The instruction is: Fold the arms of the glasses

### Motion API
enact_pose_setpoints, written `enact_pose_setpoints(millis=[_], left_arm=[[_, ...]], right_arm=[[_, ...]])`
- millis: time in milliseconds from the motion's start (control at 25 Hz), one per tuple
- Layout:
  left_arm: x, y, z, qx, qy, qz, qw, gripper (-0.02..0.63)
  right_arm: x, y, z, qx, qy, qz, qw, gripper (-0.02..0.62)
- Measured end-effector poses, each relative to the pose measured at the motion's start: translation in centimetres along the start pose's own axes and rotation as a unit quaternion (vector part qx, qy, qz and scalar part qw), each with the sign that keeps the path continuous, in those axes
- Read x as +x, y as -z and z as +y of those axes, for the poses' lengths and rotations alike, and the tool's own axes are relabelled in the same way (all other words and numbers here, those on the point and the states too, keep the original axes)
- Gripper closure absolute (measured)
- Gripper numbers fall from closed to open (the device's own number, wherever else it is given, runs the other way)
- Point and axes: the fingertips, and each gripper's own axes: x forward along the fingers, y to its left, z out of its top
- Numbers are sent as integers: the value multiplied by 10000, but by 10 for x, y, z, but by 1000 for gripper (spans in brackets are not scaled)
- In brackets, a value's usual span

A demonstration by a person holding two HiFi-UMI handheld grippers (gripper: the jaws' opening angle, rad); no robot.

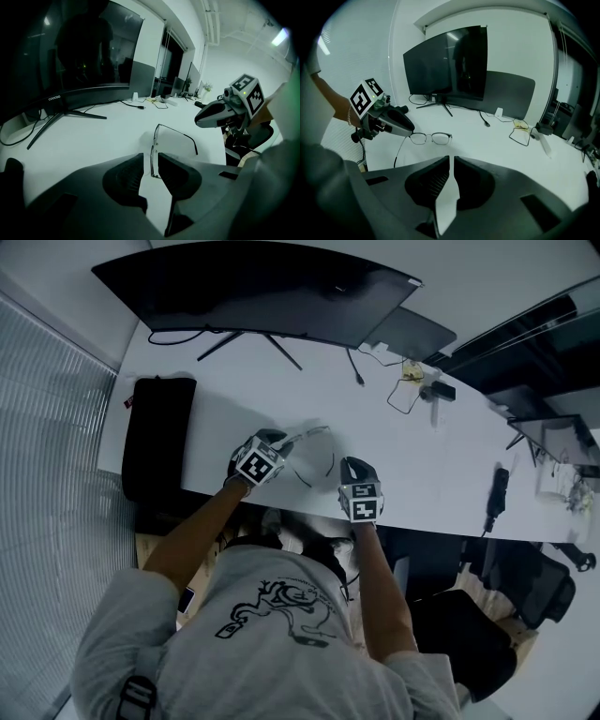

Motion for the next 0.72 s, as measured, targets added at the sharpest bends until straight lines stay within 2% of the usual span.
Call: enact_pose_setpoints(millis=[360,520,720], left_arm=[[13,5,0,-60,49,206,9998,505],[19,5,0,16,16,210,9998,558],[18,8,-6,-60,95,304,9995,565]], right_arm=[[21,31,-8,322,21,375,9988,557],[26,36,-4,328,-80,476,9983,555],[28,40,0,363,-142,524,9979,555]])
